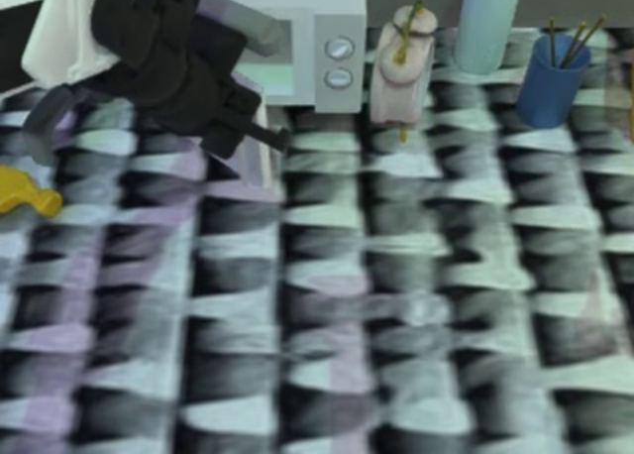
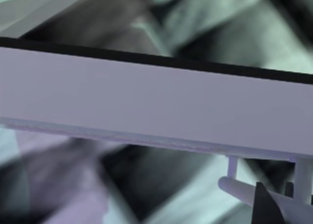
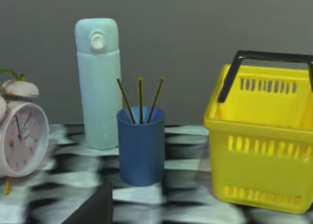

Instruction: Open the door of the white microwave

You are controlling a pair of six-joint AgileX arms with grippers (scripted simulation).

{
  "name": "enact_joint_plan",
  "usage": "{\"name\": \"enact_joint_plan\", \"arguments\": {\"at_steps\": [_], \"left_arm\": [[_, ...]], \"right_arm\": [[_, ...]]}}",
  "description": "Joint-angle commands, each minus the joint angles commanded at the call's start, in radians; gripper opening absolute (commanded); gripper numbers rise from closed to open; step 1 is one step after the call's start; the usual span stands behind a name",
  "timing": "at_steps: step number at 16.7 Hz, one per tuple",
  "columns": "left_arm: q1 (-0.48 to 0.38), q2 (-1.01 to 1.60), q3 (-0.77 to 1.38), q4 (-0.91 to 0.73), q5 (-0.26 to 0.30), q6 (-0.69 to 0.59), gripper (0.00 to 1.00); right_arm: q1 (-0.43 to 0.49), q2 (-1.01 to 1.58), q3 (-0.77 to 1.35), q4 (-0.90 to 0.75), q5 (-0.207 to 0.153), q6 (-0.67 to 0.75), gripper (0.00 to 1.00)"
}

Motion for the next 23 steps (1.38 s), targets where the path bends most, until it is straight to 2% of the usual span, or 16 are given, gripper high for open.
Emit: {"name": "enact_joint_plan", "arguments": {"at_steps": [16, 19, 23], "left_arm": [[0.0, 0.0, 0.0, 0.0, 0.0, 0.0, 0.0], [-0.001, -0.004, -0.007, -0.001, 0.014, 0.009, 0.0], [0.032, -0.026, -0.037, -0.01, 0.052, 0.089, 0.0]], "right_arm": [[0.0, 0.0, 0.0, 0.0, 0.0, 0.0, 1.0], [0.0, 0.0, 0.0, 0.0, 0.0, 0.0, 1.0], [0.0, 0.0, 0.0, 0.0, 0.0, 0.0, 1.0]]}}
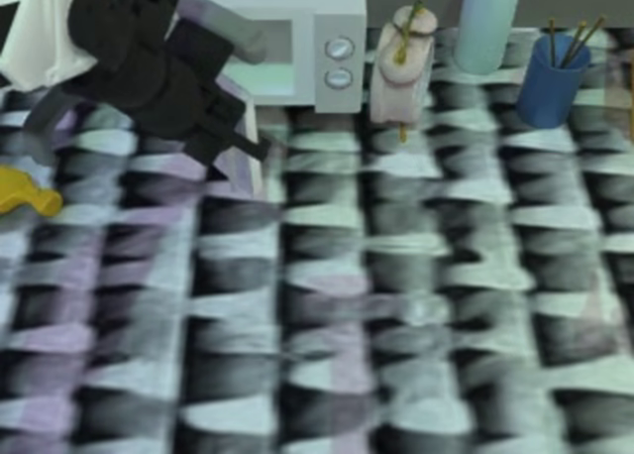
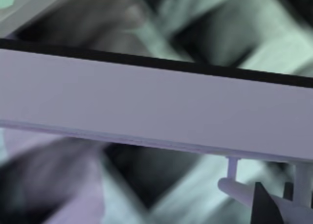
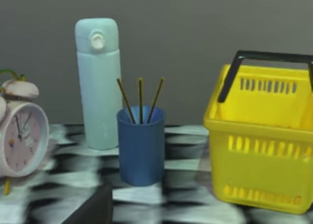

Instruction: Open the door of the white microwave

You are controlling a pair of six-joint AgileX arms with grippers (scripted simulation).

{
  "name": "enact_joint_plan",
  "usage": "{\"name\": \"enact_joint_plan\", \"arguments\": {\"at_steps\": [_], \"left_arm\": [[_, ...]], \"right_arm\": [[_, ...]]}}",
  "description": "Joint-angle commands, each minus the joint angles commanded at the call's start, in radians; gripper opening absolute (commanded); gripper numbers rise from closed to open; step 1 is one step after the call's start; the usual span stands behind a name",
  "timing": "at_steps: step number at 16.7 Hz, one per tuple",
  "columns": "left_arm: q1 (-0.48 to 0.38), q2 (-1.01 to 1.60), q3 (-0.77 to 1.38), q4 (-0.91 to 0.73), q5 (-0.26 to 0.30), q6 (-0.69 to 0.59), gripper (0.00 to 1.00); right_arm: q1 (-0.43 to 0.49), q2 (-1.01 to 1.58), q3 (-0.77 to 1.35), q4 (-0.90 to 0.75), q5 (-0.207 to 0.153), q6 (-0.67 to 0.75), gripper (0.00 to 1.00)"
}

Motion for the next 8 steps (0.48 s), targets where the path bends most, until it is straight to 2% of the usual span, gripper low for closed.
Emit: {"name": "enact_joint_plan", "arguments": {"at_steps": [8], "left_arm": [[0.011, -0.011, -0.007, 0.001, 0.013, 0.026, 0.0]], "right_arm": [[0.0, 0.0, 0.0, 0.0, 0.0, 0.0, 1.0]]}}
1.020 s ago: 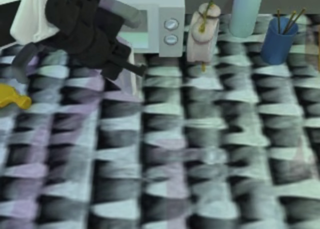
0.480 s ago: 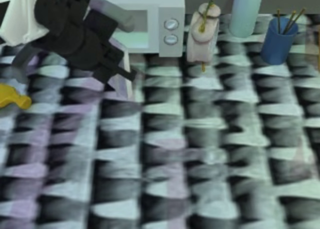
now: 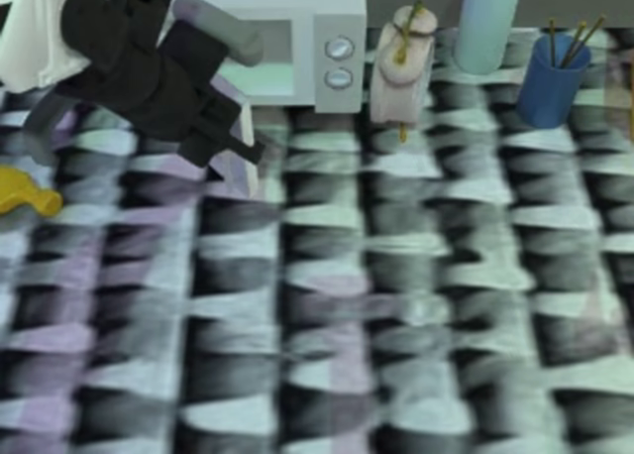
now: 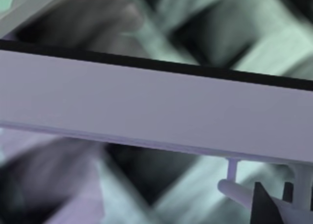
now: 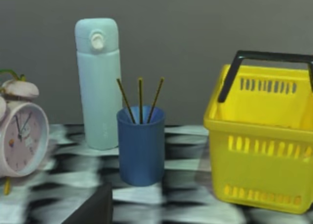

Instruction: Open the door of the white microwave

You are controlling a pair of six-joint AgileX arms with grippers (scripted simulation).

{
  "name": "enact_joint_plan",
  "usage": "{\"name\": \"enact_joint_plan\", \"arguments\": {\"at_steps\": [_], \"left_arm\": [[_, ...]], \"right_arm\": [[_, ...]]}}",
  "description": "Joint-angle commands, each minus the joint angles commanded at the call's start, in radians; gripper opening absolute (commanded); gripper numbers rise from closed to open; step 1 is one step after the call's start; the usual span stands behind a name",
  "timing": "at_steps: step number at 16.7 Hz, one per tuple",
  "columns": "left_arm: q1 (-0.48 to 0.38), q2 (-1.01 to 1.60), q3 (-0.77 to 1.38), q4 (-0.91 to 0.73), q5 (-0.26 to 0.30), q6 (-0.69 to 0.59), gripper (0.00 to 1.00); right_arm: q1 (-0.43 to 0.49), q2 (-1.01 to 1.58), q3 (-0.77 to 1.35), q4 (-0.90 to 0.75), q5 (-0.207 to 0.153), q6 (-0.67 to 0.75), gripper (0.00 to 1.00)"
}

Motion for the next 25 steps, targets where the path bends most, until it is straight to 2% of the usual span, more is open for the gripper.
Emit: {"name": "enact_joint_plan", "arguments": {"at_steps": [18, 21, 25], "left_arm": [[0.0, 0.0, 0.0, 0.0, 0.0, 0.0, 0.0], [0.001, -0.002, -0.005, -0.003, 0.013, 0.011, 0.0], [0.037, -0.017, -0.025, -0.022, 0.053, 0.098, 0.0]], "right_arm": [[0.0, 0.0, 0.0, 0.0, 0.0, 0.0, 1.0], [0.0, 0.0, 0.0, 0.0, 0.0, 0.0, 1.0], [0.0, 0.0, 0.0, 0.0, 0.0, 0.0, 1.0]]}}
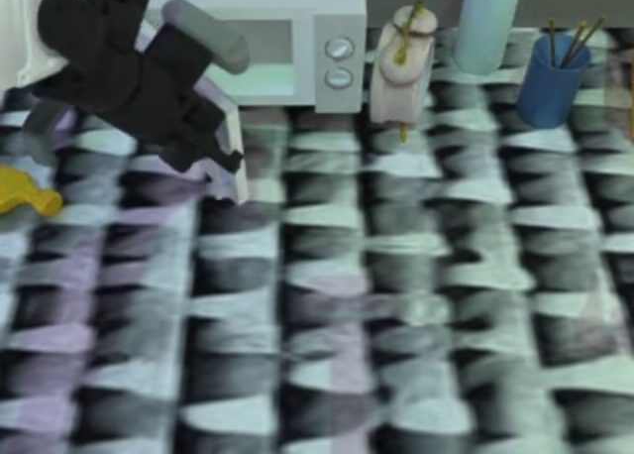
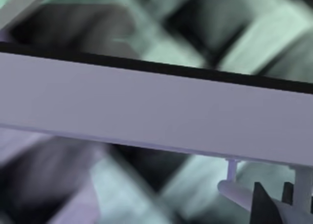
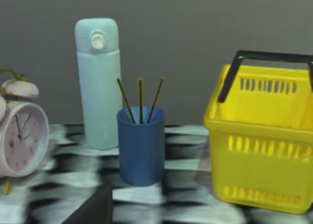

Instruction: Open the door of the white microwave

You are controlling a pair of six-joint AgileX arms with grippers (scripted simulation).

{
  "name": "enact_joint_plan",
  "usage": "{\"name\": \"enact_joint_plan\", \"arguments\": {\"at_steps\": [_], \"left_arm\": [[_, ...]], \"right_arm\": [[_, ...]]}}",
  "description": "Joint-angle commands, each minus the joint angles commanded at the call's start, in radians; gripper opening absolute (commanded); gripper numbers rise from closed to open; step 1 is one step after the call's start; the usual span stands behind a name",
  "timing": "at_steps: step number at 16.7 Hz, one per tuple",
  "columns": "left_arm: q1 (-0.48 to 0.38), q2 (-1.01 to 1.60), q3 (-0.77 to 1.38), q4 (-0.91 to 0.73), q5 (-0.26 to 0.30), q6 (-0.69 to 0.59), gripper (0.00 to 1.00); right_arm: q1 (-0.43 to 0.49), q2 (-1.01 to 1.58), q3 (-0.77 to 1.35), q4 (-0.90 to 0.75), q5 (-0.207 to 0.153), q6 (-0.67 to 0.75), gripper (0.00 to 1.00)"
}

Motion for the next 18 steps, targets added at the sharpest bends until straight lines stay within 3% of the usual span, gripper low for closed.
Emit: {"name": "enact_joint_plan", "arguments": {"at_steps": [3, 18], "left_arm": [[0.018, -0.013, -0.007, -0.005, 0.021, 0.042, 0.0], [0.018, -0.013, -0.007, -0.005, 0.021, 0.042, 0.0]], "right_arm": [[0.0, 0.0, 0.0, 0.0, 0.0, 0.0, 1.0], [0.0, 0.0, 0.0, 0.0, 0.0, 0.0, 1.0]]}}
